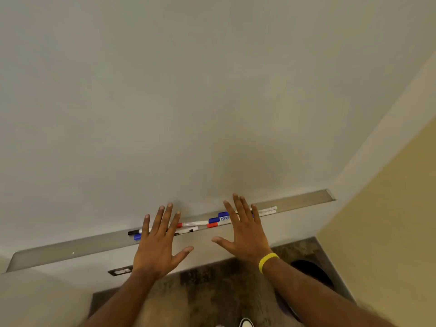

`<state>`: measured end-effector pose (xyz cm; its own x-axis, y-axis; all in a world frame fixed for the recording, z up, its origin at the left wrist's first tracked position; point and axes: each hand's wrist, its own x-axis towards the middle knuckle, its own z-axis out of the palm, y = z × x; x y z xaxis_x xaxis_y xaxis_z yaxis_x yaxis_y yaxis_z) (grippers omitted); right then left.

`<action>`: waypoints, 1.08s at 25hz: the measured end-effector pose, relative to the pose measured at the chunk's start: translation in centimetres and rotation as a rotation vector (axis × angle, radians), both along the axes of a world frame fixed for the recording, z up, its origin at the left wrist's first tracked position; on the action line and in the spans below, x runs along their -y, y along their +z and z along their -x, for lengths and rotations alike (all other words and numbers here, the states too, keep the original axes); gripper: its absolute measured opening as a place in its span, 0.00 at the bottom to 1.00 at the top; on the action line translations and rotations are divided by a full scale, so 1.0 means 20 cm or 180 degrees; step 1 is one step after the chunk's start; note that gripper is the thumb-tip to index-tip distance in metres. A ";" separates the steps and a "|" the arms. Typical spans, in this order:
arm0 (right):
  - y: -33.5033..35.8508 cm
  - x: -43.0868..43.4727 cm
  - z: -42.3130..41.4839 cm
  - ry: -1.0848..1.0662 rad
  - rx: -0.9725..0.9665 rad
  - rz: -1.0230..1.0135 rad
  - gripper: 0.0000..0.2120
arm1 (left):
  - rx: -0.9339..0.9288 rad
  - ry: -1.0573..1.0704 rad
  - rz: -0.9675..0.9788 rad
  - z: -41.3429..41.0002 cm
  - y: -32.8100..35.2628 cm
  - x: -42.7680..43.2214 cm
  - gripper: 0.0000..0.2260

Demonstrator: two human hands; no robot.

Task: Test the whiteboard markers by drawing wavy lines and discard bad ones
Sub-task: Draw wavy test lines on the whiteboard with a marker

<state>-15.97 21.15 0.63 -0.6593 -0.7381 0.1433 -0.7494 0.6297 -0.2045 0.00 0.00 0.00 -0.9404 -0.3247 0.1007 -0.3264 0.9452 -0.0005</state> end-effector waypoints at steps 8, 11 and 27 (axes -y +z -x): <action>-0.23 -0.04 0.00 -0.0091 0.0568 -0.0665 0.48 | 0.0886 0.0220 -0.0356 0.08 -0.17 -0.07 0.43; -0.31 -0.05 0.04 -0.0105 0.0655 -0.0760 0.50 | 0.1094 0.0244 -0.0567 0.14 -0.21 -0.12 0.42; -0.37 -0.21 0.73 -0.0375 0.0451 -0.0503 0.09 | 0.1197 0.0237 -0.0508 0.48 -0.36 -0.24 0.36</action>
